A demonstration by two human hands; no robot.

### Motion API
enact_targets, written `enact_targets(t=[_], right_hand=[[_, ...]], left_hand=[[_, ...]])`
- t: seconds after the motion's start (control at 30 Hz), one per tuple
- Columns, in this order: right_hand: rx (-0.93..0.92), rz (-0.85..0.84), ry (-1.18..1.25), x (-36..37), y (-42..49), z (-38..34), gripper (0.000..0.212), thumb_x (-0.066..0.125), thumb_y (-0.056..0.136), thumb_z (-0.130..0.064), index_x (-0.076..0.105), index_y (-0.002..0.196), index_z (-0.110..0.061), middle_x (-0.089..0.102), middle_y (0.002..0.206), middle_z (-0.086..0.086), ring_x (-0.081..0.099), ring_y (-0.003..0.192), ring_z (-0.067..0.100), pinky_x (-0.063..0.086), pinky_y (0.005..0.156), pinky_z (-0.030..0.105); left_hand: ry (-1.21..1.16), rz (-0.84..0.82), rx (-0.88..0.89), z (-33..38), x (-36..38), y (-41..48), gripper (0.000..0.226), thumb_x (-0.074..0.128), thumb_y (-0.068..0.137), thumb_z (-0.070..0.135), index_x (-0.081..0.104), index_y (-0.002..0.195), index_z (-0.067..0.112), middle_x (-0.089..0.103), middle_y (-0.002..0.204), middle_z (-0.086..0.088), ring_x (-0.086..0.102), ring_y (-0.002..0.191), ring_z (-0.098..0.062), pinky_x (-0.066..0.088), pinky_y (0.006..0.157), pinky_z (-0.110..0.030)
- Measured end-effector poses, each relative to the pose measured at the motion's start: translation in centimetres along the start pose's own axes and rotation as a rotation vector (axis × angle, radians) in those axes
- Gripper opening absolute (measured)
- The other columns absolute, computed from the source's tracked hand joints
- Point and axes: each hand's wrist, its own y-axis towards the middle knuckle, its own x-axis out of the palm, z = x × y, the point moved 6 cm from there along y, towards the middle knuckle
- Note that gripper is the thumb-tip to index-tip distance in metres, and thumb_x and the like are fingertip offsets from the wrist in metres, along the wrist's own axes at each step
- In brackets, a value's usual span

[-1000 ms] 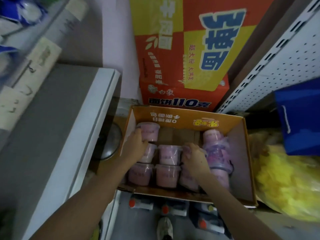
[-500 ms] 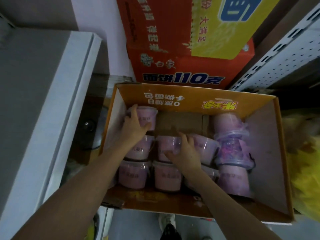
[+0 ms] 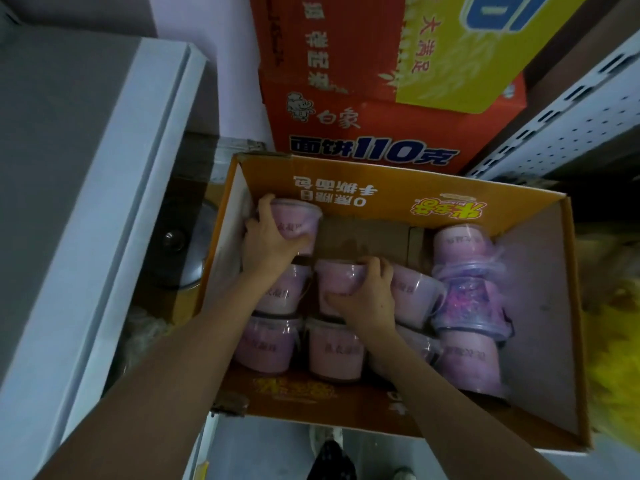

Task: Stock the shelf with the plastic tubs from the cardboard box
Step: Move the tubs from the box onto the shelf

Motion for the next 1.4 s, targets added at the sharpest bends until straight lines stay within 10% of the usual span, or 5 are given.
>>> enact_targets(t=[0.43,0.8,1.07,1.2,1.4], right_hand=[[-0.170,0.146,0.045,-10.9,-5.4,-5.8,0.078,0.084,0.059,-0.030,0.040,0.122,-0.021,0.032,0.139,0.000,0.041,0.123,0.021,0.043,0.094,0.036],[-0.525,0.169,0.130,-22.3,-17.5,-12.7,0.077,0.085,0.056,-0.018,0.043,0.121,-0.014,0.042,0.121,0.001,0.041,0.105,0.010,0.044,0.082,0.022],[-0.773,0.002,0.231,-25.4,-29.5,-17.0,0.083,0.085,0.057,-0.018,0.039,0.126,-0.018,0.041,0.125,0.001,0.042,0.114,0.015,0.044,0.097,0.037],[-0.874,-0.076,0.268,-25.4,-35.4,-19.5,0.081,0.087,0.057,-0.015,0.040,0.122,-0.024,0.041,0.124,-0.002,0.039,0.109,0.007,0.036,0.084,0.005],[-1.012,-0.262,0.374,-23.1,-46.1,-24.2,0.078,0.085,0.058,-0.013,0.042,0.121,-0.028,0.039,0.125,-0.005,0.040,0.113,0.009,0.037,0.077,0.013]], left_hand=[[-0.228,0.101,0.218,7.4,-9.5,-7.8,0.098,0.083,0.057,0.040,0.028,0.137,0.032,0.040,0.136,-0.002,0.040,0.121,-0.012,0.043,0.090,-0.030],[-0.303,0.384,0.229,11.4,-22.5,-24.2,0.101,0.078,0.048,0.057,0.028,0.134,0.037,0.051,0.121,-0.005,0.055,0.103,-0.020,0.053,0.080,-0.035],[-0.343,0.651,0.190,9.9,-29.6,-40.9,0.099,0.080,0.052,0.044,0.028,0.136,0.039,0.047,0.127,-0.007,0.050,0.112,-0.022,0.043,0.091,-0.034],[-0.366,0.757,0.181,8.2,-33.4,-48.4,0.096,0.075,0.045,0.050,0.031,0.129,0.041,0.051,0.123,-0.002,0.053,0.108,-0.019,0.046,0.090,-0.034],[-0.320,1.019,0.171,5.3,-40.5,-60.8,0.101,0.072,0.048,0.051,0.028,0.137,0.034,0.047,0.124,-0.002,0.047,0.108,-0.015,0.037,0.088,-0.027]])
